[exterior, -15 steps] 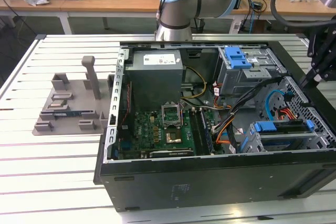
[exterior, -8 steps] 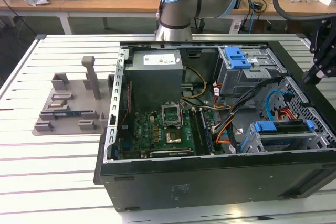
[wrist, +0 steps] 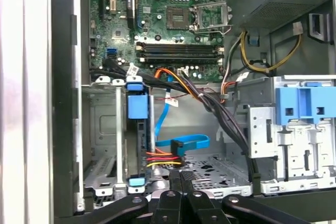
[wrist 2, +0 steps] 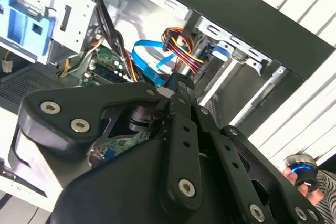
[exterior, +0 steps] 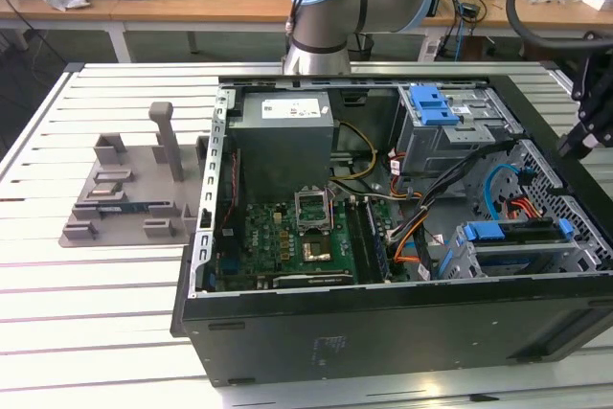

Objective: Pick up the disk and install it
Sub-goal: 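Insert the first disk wire, then insert the second disk wire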

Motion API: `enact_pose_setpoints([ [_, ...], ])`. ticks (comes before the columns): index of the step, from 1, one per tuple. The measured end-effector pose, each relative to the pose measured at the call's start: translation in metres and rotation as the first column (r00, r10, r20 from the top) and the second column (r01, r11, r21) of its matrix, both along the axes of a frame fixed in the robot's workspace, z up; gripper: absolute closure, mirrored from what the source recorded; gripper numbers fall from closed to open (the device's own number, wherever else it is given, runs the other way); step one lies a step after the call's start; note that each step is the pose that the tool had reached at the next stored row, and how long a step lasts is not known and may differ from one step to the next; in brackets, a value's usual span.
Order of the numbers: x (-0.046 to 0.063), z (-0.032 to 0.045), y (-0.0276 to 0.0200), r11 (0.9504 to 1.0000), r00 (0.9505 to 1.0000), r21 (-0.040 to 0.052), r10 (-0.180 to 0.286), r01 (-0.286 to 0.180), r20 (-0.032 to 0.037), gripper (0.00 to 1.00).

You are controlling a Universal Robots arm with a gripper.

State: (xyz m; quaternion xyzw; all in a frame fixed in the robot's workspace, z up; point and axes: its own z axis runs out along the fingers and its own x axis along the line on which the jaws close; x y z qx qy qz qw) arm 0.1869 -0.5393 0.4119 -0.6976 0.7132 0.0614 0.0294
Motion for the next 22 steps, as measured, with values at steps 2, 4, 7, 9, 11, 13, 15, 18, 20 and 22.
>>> enact_pose_setpoints([
  [2, 0.0, 0.0, -0.0056, 1.0, 1.0, -0.0021, 0.0, 0.0, 0.0, 0.89],
  [4, -0.001, 0.0, -0.0135, 1.0, 1.0, -0.0031, 0.0, 0.0, 0.0, 0.89],
  [7, -0.001, 0.0, -0.0235, 1.0, 1.0, -0.0033, 0.0, 0.0, 0.0, 0.89],
  [9, -0.001, 0.0, -0.0235, 1.0, 1.0, -0.0033, 0.0, 0.0, 0.0, 0.89],
  [11, -0.001, 0.0, -0.0236, 1.0, 1.0, -0.0034, 0.0, 0.0, 0.0, 0.89],
  [13, -0.001, 0.0, -0.0236, 1.0, 1.0, -0.0033, 0.0, 0.0, 0.0, 0.89],
  [15, -0.001, 0.0, -0.0236, 1.0, 1.0, -0.0034, 0.0, 0.0, 0.0, 0.89],
  [18, -0.001, 0.0, -0.0237, 1.0, 1.0, -0.0034, 0.0, 0.0, 0.0, 0.83],
  [20, -0.001, 0.0, -0.0238, 1.0, 1.0, -0.0034, 0.0, 0.0, 0.0, 0.71],
  [22, -0.001, 0.0, -0.0224, 1.0, 1.0, -0.0034, 0.0, 0.0, 0.0, 0.64],
])
